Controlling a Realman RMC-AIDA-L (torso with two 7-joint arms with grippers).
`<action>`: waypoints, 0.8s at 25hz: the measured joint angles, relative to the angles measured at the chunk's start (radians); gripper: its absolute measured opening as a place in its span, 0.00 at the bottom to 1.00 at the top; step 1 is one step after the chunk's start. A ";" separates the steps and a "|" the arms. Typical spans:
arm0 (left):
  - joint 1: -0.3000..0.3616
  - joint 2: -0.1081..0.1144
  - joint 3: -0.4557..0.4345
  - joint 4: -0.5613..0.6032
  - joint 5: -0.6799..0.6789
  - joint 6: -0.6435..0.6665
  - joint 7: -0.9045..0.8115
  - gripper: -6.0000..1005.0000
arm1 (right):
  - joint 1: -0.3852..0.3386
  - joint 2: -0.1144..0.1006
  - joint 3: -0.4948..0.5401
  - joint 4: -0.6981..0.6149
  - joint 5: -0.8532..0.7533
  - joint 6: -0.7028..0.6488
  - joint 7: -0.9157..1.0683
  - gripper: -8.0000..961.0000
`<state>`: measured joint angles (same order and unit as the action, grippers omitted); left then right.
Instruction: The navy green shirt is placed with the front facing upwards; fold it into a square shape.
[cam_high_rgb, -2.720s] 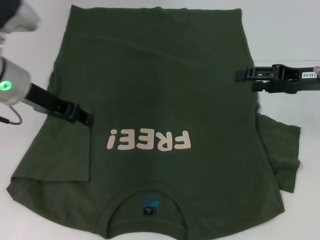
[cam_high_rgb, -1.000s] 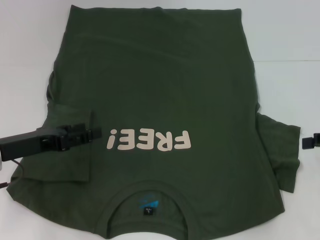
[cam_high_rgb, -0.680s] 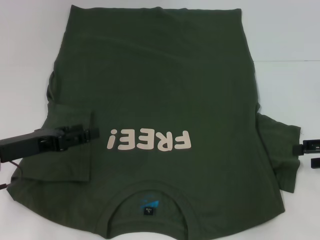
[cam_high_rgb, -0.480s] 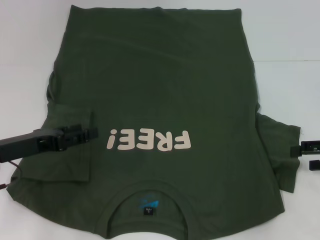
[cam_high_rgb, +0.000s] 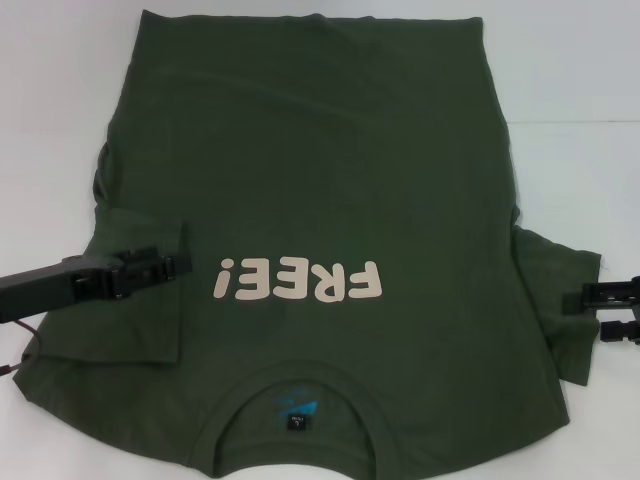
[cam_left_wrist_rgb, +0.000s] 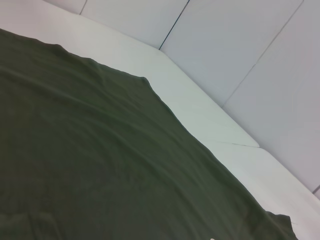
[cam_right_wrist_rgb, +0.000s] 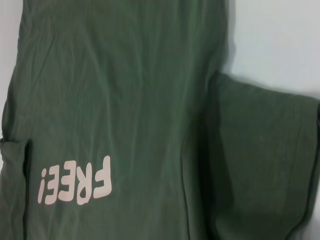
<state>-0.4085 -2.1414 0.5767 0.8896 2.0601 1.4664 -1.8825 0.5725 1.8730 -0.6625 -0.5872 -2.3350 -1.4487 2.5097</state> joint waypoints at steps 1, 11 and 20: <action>0.000 0.000 0.000 0.000 0.000 -0.001 0.000 0.70 | 0.007 0.000 -0.002 0.011 -0.001 0.006 0.000 0.98; 0.001 0.000 0.000 -0.003 0.000 -0.009 0.000 0.70 | 0.019 0.002 -0.024 0.019 -0.003 0.031 0.002 0.98; 0.002 0.001 0.000 -0.008 0.000 -0.020 0.000 0.70 | 0.023 0.002 -0.045 0.020 -0.003 0.043 -0.001 0.97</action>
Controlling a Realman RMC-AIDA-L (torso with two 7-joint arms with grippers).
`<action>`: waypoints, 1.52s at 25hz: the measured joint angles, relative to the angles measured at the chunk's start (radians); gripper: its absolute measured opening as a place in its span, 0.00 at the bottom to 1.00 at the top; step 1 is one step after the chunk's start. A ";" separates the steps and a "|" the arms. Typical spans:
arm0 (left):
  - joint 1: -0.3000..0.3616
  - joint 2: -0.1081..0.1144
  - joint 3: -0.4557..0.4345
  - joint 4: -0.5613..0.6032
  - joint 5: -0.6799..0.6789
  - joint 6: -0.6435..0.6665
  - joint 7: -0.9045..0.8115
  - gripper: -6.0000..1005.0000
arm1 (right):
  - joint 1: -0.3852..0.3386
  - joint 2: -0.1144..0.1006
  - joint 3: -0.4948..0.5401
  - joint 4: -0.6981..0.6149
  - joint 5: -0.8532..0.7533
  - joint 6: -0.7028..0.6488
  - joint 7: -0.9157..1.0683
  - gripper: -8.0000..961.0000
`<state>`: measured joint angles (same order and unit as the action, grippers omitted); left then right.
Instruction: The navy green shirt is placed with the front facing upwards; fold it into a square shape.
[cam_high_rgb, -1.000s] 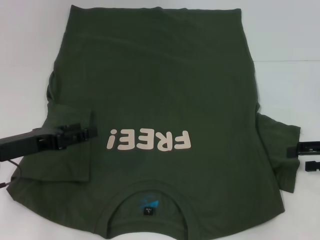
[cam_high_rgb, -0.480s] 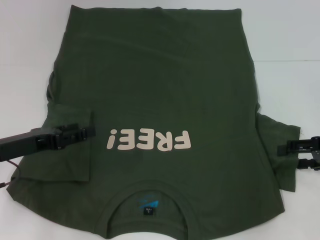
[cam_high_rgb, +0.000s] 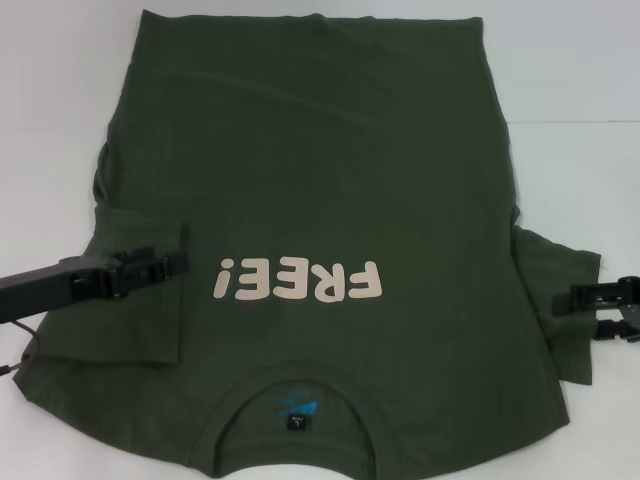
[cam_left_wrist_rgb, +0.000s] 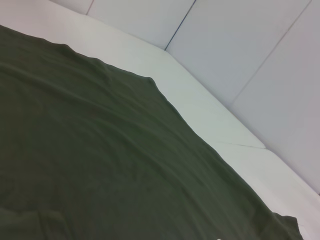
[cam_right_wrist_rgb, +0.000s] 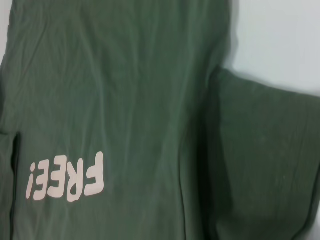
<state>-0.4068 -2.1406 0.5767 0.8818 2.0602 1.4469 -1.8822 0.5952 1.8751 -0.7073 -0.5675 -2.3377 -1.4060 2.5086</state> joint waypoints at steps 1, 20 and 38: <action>-0.001 0.000 0.000 0.000 0.000 -0.003 0.000 0.70 | 0.003 0.003 0.000 0.000 0.001 0.002 -0.003 0.97; 0.000 -0.001 0.000 -0.003 0.000 -0.003 -0.002 0.70 | 0.035 0.007 -0.043 -0.015 -0.004 0.000 -0.055 0.97; 0.000 -0.002 -0.027 -0.004 -0.002 -0.003 -0.006 0.70 | 0.040 0.037 -0.048 -0.055 -0.023 0.008 -0.069 0.97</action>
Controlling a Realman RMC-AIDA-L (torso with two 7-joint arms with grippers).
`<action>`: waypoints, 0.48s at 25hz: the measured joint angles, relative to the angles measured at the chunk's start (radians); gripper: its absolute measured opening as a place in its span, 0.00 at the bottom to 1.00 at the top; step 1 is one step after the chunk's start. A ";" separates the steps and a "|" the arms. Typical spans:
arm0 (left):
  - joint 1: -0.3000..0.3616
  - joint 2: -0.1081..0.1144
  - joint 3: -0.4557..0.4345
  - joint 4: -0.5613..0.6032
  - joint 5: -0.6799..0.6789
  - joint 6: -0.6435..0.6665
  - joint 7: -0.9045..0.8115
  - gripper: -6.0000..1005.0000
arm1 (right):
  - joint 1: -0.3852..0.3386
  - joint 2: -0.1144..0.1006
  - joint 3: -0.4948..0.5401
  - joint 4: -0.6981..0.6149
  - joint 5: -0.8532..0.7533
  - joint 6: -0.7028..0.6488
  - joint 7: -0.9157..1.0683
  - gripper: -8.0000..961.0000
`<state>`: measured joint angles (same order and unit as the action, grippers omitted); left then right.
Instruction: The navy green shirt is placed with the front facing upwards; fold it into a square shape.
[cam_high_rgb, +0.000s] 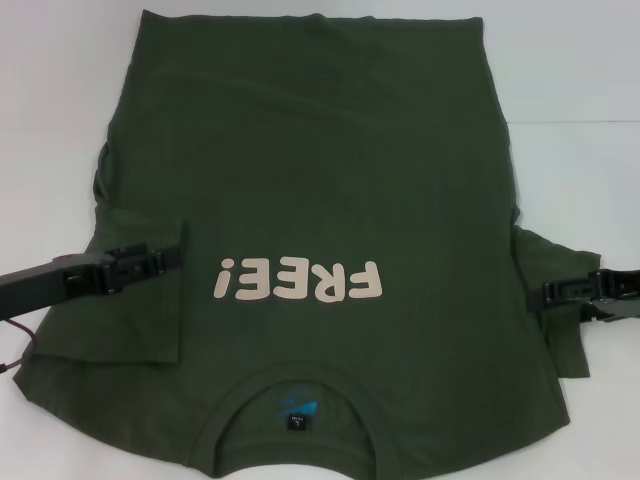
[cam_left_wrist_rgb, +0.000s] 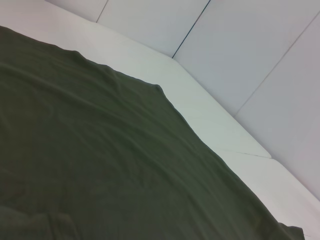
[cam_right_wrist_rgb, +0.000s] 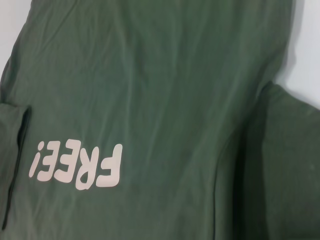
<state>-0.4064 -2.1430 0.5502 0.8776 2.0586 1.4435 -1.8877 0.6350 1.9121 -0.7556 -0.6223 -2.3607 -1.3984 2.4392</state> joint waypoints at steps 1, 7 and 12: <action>0.000 0.000 0.000 0.000 0.000 0.000 0.000 0.70 | 0.000 0.000 0.000 0.000 0.000 0.000 0.000 0.97; 0.000 0.000 -0.001 0.000 0.000 0.000 0.003 0.70 | 0.002 0.002 -0.001 0.008 -0.001 -0.002 -0.007 0.97; 0.000 0.000 -0.002 0.000 0.000 0.000 0.004 0.70 | 0.005 0.002 -0.005 0.001 0.001 -0.030 -0.047 0.97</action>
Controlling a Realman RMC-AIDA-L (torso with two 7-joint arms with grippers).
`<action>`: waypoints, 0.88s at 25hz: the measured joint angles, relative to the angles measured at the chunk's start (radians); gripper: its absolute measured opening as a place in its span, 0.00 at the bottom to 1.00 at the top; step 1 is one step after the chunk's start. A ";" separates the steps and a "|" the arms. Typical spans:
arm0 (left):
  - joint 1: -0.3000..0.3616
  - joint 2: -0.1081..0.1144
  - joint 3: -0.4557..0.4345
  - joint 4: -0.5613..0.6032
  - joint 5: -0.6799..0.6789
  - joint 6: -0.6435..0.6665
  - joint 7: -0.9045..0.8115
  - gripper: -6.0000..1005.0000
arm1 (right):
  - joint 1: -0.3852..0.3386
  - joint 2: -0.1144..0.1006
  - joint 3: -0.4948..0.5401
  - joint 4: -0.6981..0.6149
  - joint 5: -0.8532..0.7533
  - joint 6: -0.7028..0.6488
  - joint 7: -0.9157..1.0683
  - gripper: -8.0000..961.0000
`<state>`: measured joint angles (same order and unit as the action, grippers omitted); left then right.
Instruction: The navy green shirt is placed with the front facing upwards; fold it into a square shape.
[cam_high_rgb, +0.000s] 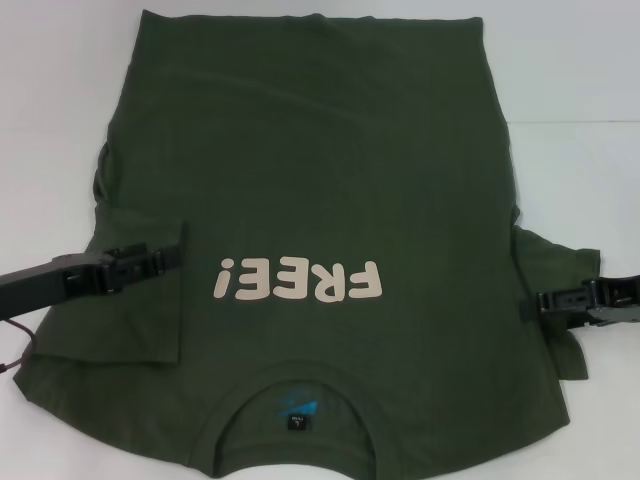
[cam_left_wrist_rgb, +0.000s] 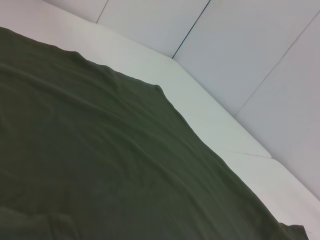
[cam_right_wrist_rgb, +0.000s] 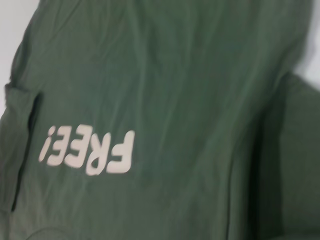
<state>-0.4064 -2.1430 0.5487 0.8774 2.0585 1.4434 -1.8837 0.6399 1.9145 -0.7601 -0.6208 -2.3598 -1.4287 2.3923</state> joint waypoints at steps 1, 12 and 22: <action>0.000 0.000 -0.001 0.000 0.000 0.000 0.000 0.70 | 0.002 0.000 0.000 0.000 0.000 -0.008 -0.006 0.97; 0.003 0.000 -0.018 -0.002 0.000 0.000 0.002 0.70 | 0.006 -0.002 -0.003 -0.008 -0.047 0.012 -0.009 0.97; 0.003 0.000 -0.021 -0.012 0.000 0.000 0.002 0.70 | 0.007 0.013 0.000 -0.008 -0.058 0.036 -0.004 0.93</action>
<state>-0.4038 -2.1429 0.5277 0.8651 2.0586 1.4434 -1.8822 0.6469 1.9274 -0.7606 -0.6293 -2.4182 -1.3927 2.3879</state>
